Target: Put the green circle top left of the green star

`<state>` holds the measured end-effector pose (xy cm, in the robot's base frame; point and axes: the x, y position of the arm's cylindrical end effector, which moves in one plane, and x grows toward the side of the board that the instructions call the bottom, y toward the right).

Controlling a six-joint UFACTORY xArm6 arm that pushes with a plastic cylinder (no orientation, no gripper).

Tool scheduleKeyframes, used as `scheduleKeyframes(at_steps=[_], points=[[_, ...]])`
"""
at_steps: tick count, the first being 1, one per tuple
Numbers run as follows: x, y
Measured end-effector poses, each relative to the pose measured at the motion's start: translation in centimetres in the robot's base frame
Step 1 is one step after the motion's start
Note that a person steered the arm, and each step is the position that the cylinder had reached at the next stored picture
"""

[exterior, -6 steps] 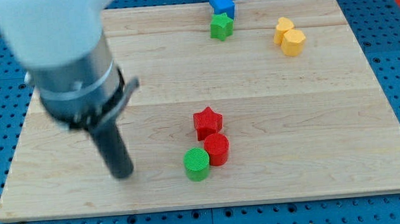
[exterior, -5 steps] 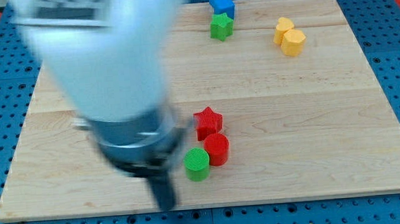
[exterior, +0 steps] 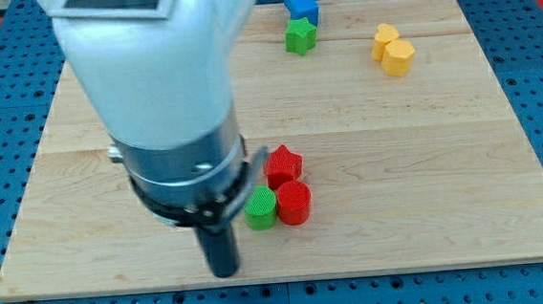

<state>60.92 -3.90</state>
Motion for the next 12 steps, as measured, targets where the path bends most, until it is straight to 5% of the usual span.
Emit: scheduleKeyframes(at_steps=[1,3,5,7,8,12], points=[[-1.5,4.7],[-9.5,3.8],[-9.0,2.7],[-3.2,3.3],[-6.6,-2.5],[-30.0,3.2]])
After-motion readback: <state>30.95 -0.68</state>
